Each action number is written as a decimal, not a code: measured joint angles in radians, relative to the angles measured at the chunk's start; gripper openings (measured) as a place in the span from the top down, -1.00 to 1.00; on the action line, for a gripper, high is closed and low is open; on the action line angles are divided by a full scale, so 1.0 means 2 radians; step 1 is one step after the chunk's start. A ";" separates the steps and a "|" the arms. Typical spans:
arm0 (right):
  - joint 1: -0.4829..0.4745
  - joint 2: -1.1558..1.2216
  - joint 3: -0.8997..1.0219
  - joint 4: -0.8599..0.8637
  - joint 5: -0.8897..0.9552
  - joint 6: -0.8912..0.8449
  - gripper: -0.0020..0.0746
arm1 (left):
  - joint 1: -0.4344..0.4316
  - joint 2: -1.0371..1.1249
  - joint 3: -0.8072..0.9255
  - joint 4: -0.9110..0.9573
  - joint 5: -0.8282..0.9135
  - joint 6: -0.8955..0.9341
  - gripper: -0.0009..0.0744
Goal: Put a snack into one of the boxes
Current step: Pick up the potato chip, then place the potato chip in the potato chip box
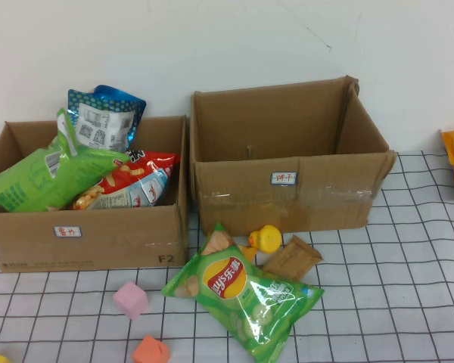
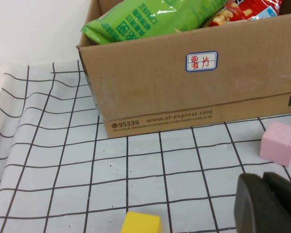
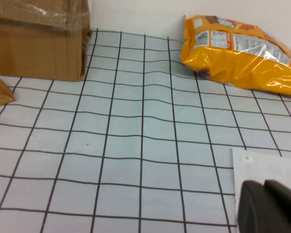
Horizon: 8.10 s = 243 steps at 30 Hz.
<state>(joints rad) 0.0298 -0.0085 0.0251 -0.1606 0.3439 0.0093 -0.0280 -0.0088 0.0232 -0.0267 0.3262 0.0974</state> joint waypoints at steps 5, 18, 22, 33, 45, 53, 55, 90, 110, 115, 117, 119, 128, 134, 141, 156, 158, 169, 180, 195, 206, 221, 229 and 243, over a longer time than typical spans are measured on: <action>0.000 0.000 0.000 -0.001 0.001 0.000 0.95 | 0.000 0.000 0.000 0.000 0.000 0.000 0.98; 0.000 0.000 0.000 -0.003 0.002 0.000 0.95 | 0.000 0.000 0.000 0.000 0.000 0.001 0.98; 0.000 0.000 0.000 -0.003 0.002 0.000 0.95 | 0.000 0.000 0.000 0.002 0.000 0.001 0.98; 0.000 0.000 0.000 0.003 0.002 0.000 0.95 | 0.000 0.000 0.000 -0.029 -0.011 -0.002 0.98; 0.000 0.000 0.001 0.326 -0.007 0.042 0.95 | 0.000 0.000 0.001 -0.451 -0.050 -0.112 0.98; 0.000 0.000 0.001 0.471 -0.027 0.042 0.95 | 0.000 0.000 0.001 -0.558 -0.108 -0.109 0.98; 0.000 0.000 0.001 0.471 -0.031 0.023 0.95 | 0.000 0.000 0.001 -0.567 -0.104 -0.055 0.98; 0.000 0.000 0.001 0.470 0.007 -0.082 0.95 | -0.261 0.656 -0.535 -0.031 0.188 0.182 0.98; 0.000 0.000 0.001 0.470 0.010 -0.096 0.95 | -0.379 0.911 -0.651 0.013 0.185 0.248 -0.54; 0.000 0.000 0.001 0.470 0.010 -0.097 0.95 | -0.407 0.962 -0.676 0.013 0.156 0.199 -0.55; 0.000 0.000 0.001 0.470 0.010 -0.097 0.95 | -0.411 0.982 -0.694 0.013 0.154 0.187 -0.55; 0.000 0.000 0.001 0.470 0.010 -0.100 0.95 | -0.413 1.000 -0.711 0.013 0.151 0.177 -0.55; 0.000 0.000 0.001 0.471 0.011 -0.109 0.95 | -0.415 1.057 -0.771 0.065 0.151 0.138 -0.56; 0.000 0.000 0.001 0.471 0.013 -0.112 0.95 | -0.416 1.080 -0.773 0.061 0.171 0.135 -0.56; 0.000 0.000 0.001 0.475 0.013 -0.121 0.95 | -0.417 1.091 -0.775 0.069 0.179 0.119 -0.54; 0.000 0.000 0.001 0.477 0.014 -0.122 0.95 | -0.417 1.076 -0.777 0.110 0.240 0.049 0.92; 0.000 0.000 0.001 0.477 0.014 -0.122 0.95 | -0.417 1.050 -0.777 0.082 0.246 0.049 0.93; 0.000 0.000 0.001 0.477 0.015 -0.122 0.95 | -0.417 0.834 -0.777 0.023 0.298 0.046 0.96; 0.000 0.000 0.001 0.477 0.015 -0.122 0.95 | -0.351 0.710 -0.777 0.192 0.221 -0.062 0.96; 0.000 0.000 0.001 0.477 0.019 -0.122 0.95 | -0.142 0.834 -0.777 -0.176 0.034 0.152 0.96; 0.000 0.000 0.001 0.477 0.020 -0.122 0.95 | -0.091 0.929 -0.779 -0.570 0.009 0.491 0.96; 0.000 0.000 0.001 0.477 0.021 -0.130 0.95 | -0.019 0.982 -0.798 -0.566 0.074 0.511 0.82; 0.000 0.000 0.001 0.477 0.021 -0.131 0.95 | -0.019 0.997 -0.801 -0.540 0.064 0.500 -0.19; 0.000 0.000 0.001 0.477 0.021 -0.131 0.95 | 0.033 0.839 -0.801 -0.484 0.139 0.482 -0.06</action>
<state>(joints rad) 0.0298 -0.0085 0.0272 0.7930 0.3863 -0.2536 0.0370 1.6701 -1.5779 -0.9950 0.6044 1.0613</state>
